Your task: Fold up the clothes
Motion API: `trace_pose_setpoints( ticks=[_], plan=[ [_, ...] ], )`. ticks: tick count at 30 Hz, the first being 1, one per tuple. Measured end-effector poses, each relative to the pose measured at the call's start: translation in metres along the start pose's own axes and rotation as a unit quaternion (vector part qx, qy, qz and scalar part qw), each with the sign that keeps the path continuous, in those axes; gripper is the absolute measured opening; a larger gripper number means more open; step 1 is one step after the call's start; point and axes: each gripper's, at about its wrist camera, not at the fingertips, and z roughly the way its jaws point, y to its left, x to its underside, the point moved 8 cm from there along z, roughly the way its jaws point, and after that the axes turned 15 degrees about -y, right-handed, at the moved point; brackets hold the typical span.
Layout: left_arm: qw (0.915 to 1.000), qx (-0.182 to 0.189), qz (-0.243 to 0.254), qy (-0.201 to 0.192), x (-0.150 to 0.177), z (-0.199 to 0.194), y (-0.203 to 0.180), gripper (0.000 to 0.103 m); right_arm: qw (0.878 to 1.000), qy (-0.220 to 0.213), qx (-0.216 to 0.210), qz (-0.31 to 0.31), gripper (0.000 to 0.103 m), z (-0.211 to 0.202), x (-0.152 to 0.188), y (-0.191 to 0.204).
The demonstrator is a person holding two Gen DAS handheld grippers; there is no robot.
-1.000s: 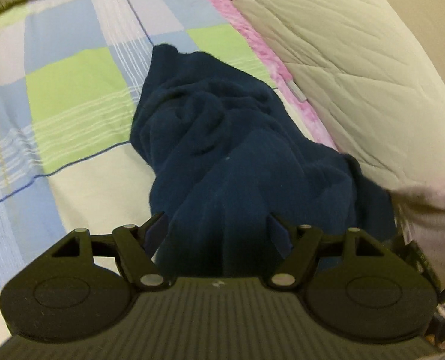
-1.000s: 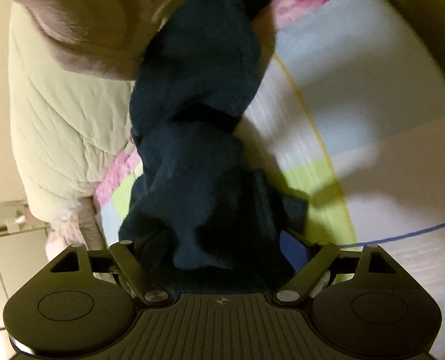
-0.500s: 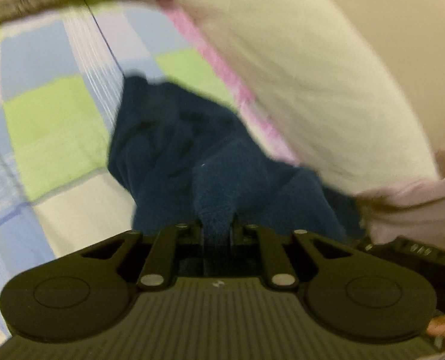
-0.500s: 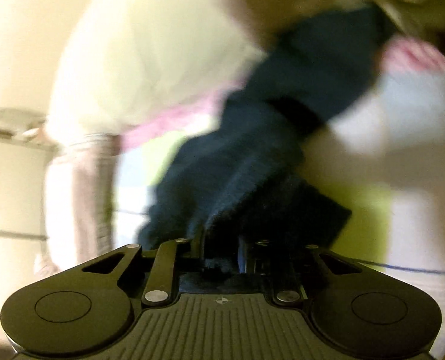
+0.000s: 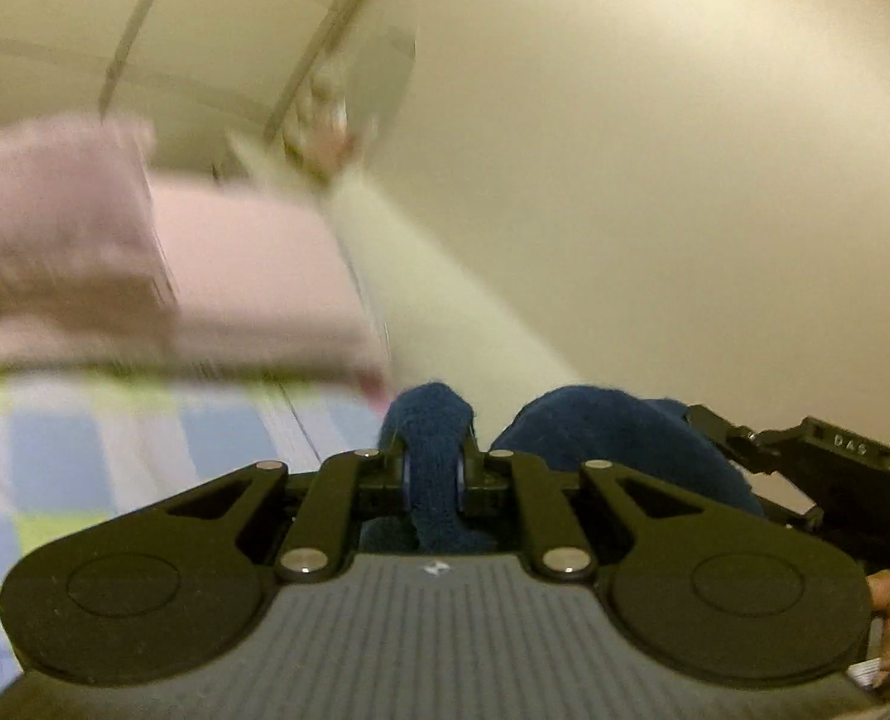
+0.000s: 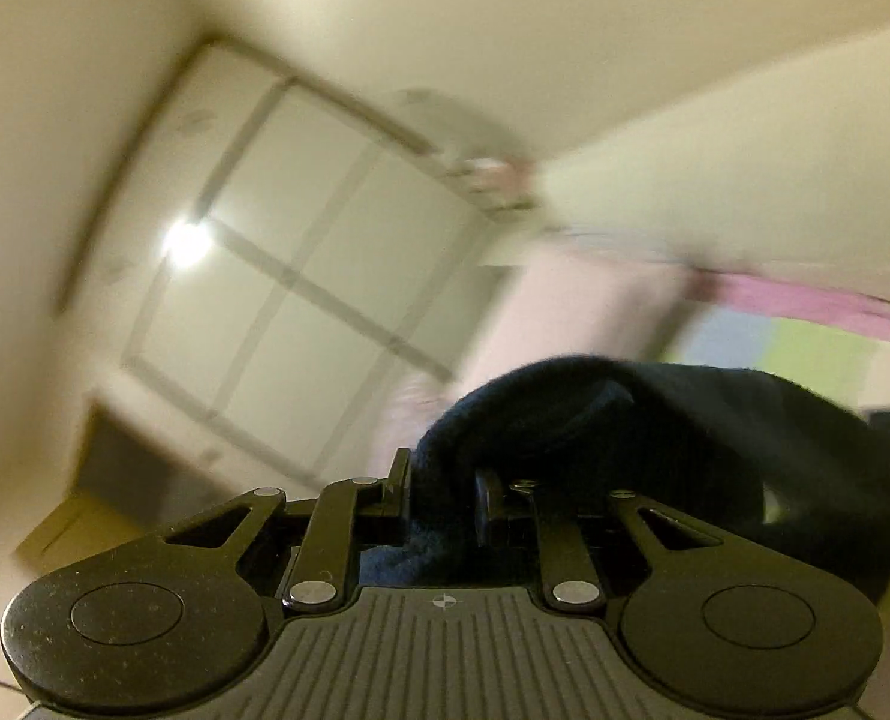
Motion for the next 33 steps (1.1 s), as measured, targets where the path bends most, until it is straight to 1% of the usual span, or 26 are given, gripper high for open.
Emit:
trace_pose_setpoints(
  ticks=[3,6,8,10,11,12,13,14,15,16,17,18,19,20,22,23,25,26,27,28,30,31,33],
  plan=[
    [0.9981,-0.016,0.023,-0.055,-0.067,-0.068,0.006,0.009,0.997,0.013,-0.078,-0.024,0.018,0.007,0.023,0.087],
    [0.9955,-0.034,0.021,-0.086,-0.118,-0.131,0.02,0.01,0.99,0.023,-0.137,-0.034,0.018,0.019,0.062,0.157],
    [0.994,-0.053,0.012,-0.095,-0.145,-0.167,0.038,0.011,0.984,0.036,-0.168,-0.043,0.019,0.02,0.09,0.201],
    [0.9936,-0.082,0.001,-0.077,-0.156,-0.19,0.066,0.018,0.982,0.062,-0.176,-0.033,0.023,0.025,0.123,0.232],
    [0.9927,-0.108,-0.008,-0.053,-0.154,-0.196,0.088,0.021,0.982,0.087,-0.164,-0.036,0.041,0.033,0.145,0.24],
    [0.9901,-0.136,-0.018,-0.028,-0.15,-0.201,0.111,0.025,0.981,0.116,-0.148,-0.04,0.073,0.04,0.168,0.248],
    [0.9839,-0.177,-0.028,0.0,-0.144,-0.207,0.136,0.025,0.981,0.145,-0.117,-0.051,0.087,0.047,0.193,0.252],
    [0.9733,-0.226,-0.026,0.033,-0.132,-0.216,0.163,0.025,0.98,0.171,-0.076,-0.069,0.09,0.053,0.22,0.246],
    [0.9639,-0.26,-0.015,0.054,-0.122,-0.226,0.183,0.025,0.976,0.197,-0.033,-0.088,0.09,0.059,0.247,0.236],
    [0.9571,-0.282,-0.01,0.066,-0.11,-0.24,0.195,0.025,0.969,0.221,0.01,-0.107,0.09,0.063,0.273,0.227],
    [0.9502,-0.302,-0.007,0.077,-0.098,-0.256,0.206,0.025,0.961,0.244,0.041,-0.123,0.09,0.061,0.299,0.218],
    [0.9428,-0.321,-0.004,0.088,-0.087,-0.271,0.217,0.025,0.955,0.26,0.055,-0.132,0.09,0.058,0.32,0.211],
    [0.9349,-0.341,0.0,0.099,-0.075,-0.287,0.229,0.025,0.95,0.272,0.06,-0.139,0.09,0.054,0.338,0.206],
    [0.9303,-0.351,-0.009,0.107,-0.062,-0.302,0.234,0.025,0.944,0.286,0.065,-0.152,0.09,0.043,0.356,0.204],
    [0.9177,-0.377,-0.034,0.122,-0.028,-0.341,0.244,0.025,0.928,0.312,0.074,-0.191,0.09,0.022,0.383,0.192],
    [0.9108,-0.39,-0.043,0.13,-0.013,-0.359,0.249,0.025,0.918,0.323,0.073,-0.217,0.09,0.014,0.393,0.184],
    [0.899,-0.408,-0.057,0.149,0.018,-0.394,0.251,0.025,0.898,0.34,0.064,-0.271,0.09,-0.011,0.416,0.19],
    [0.8937,-0.415,-0.061,0.158,0.031,-0.411,0.251,0.025,0.886,0.349,0.06,-0.298,0.09,-0.022,0.428,0.189],
    [0.889,-0.421,-0.063,0.168,0.044,-0.424,0.248,0.025,0.875,0.358,0.057,-0.319,0.09,-0.035,0.439,0.186],
    [0.8863,-0.424,-0.062,0.175,0.057,-0.435,0.247,0.025,0.866,0.369,0.055,-0.333,0.09,-0.049,0.449,0.184],
    [0.8826,-0.428,-0.06,0.185,0.074,-0.458,0.231,0.025,0.856,0.388,0.05,-0.339,0.09,-0.071,0.471,0.178],
    [0.8815,-0.429,-0.061,0.188,0.081,-0.461,0.228,0.025,0.853,0.396,0.047,-0.338,0.09,-0.076,0.479,0.175],
    [0.881,-0.429,-0.062,0.19,0.093,-0.463,0.215,0.025,0.846,0.407,0.038,-0.342,0.09,-0.085,0.482,0.176]
  ],
)
